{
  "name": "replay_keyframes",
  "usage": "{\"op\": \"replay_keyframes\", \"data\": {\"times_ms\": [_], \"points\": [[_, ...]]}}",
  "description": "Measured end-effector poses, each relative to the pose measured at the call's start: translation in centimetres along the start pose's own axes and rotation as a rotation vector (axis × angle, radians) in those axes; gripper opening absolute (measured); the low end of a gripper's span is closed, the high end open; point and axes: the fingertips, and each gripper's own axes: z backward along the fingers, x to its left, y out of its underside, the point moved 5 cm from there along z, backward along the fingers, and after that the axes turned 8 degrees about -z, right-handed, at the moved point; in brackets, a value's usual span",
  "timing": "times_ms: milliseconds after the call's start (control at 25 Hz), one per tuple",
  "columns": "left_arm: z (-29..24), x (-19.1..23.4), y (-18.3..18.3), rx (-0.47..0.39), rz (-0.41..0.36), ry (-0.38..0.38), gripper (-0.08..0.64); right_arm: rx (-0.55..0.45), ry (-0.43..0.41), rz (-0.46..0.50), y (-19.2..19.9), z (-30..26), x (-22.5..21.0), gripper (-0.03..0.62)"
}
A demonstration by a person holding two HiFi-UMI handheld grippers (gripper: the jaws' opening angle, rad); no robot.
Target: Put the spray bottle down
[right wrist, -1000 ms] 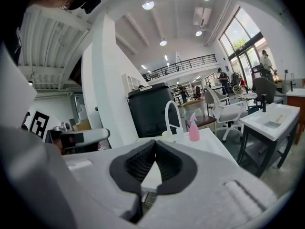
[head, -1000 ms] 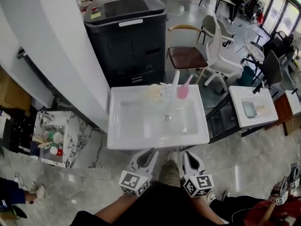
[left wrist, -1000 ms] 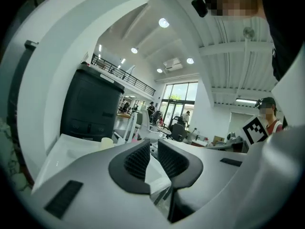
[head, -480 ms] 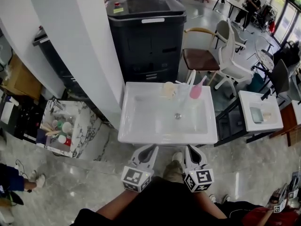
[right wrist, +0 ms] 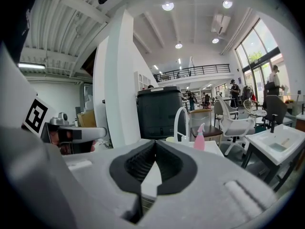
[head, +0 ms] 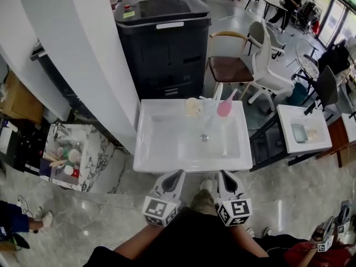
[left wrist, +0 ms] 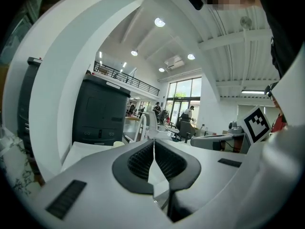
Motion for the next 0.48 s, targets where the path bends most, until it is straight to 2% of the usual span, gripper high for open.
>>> {"op": "replay_keyframes", "data": {"times_ms": [480], "points": [[-5.9,-0.7,0.2,0.018,0.026,0.045,0.021,0.022,0.052,-0.025,-0.5,-1.5,-5.1,-0.003]]}}
